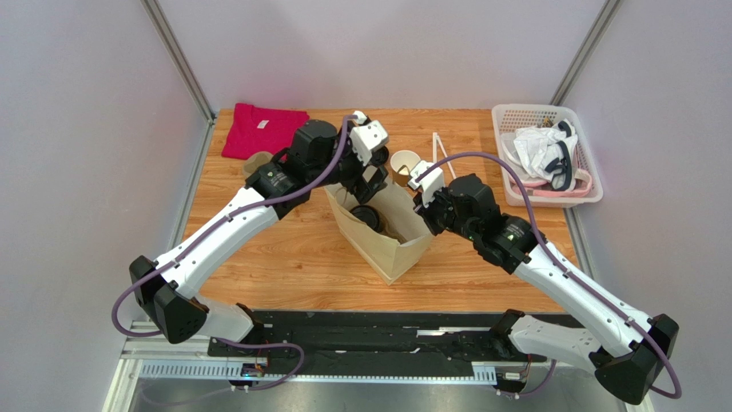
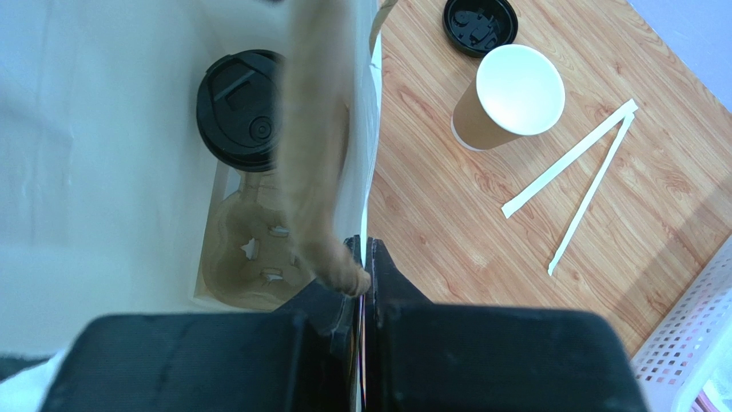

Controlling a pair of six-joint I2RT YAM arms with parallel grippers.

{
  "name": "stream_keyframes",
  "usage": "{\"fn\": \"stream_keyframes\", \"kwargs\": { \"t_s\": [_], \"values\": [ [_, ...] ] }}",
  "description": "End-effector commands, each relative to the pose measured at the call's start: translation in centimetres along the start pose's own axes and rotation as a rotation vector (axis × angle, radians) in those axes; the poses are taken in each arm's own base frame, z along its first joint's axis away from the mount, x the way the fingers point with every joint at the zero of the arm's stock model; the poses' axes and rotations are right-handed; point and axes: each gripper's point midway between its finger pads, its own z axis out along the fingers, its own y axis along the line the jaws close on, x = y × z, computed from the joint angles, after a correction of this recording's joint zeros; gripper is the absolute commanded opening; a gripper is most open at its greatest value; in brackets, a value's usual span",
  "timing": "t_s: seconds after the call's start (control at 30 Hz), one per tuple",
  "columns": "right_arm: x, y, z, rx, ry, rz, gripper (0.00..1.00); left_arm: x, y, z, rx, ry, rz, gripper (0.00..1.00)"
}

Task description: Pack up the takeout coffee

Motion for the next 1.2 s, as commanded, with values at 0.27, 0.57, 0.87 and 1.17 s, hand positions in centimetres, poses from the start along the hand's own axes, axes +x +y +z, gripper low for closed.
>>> {"fn": "stream_keyframes", "kwargs": {
  "t_s": [0.27, 0.57, 0.87, 1.17],
  "values": [
    [-3.9, -1.3, 0.9, 0.045, -0.062, 0.004, 0.00, -4.2, 5.9, -4.0, -0.214, -0.078, -0.227, 0.99],
    [-5.3, -2.1, 2.6, 0.073, -0.085, 0.028, 0.00, -2.0, 9.3, -5.2, -0.335, -0.050, -0.273, 0.99],
    [-7.4, -1.9, 2.7, 0.041, -0.103, 0.043, 0.39, -0.7, 9.4, -6.7, -0.367, -0.042, -0.282, 0.99],
    [-11.6, -1.9, -1.0, 0.005, -0.171, 0.045, 0.62, -0.2, 9.0, -7.6, -0.371, -0.043, -0.272, 0.99]
  ]
}}
